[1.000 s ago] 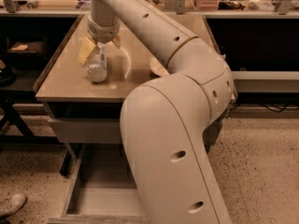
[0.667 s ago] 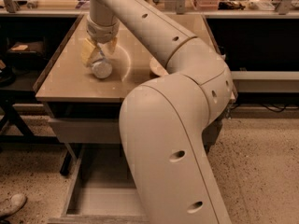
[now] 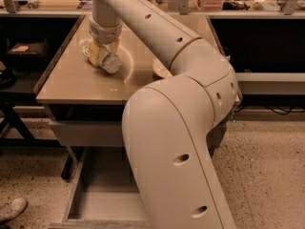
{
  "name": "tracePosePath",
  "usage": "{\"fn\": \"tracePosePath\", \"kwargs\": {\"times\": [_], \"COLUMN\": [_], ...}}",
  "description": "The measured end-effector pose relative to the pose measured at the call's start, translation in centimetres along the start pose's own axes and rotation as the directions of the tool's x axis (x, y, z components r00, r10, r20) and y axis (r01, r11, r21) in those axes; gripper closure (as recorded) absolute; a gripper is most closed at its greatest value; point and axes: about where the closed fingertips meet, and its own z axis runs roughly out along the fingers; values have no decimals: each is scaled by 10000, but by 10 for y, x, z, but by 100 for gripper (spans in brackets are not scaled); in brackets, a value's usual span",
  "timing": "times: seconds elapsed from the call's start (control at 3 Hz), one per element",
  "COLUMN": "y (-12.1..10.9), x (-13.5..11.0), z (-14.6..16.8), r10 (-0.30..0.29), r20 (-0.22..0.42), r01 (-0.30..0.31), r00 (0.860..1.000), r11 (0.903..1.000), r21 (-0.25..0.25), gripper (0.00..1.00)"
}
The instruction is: Place blue plastic bottle into middle drawer
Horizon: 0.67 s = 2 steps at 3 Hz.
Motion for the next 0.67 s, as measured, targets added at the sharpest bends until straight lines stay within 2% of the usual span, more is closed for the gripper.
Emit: {"fn": "tracePosePath", "kwargs": {"times": [0.33,0.67], "y": [0,0], "x": [0,0], "z": [0,0], "r10": [0,0], "r20": [0,0], "r01": [0,0], "r00": [10000,10000], "r11": [10000,10000], "r21": [0,0], "gripper": [100,100]}}
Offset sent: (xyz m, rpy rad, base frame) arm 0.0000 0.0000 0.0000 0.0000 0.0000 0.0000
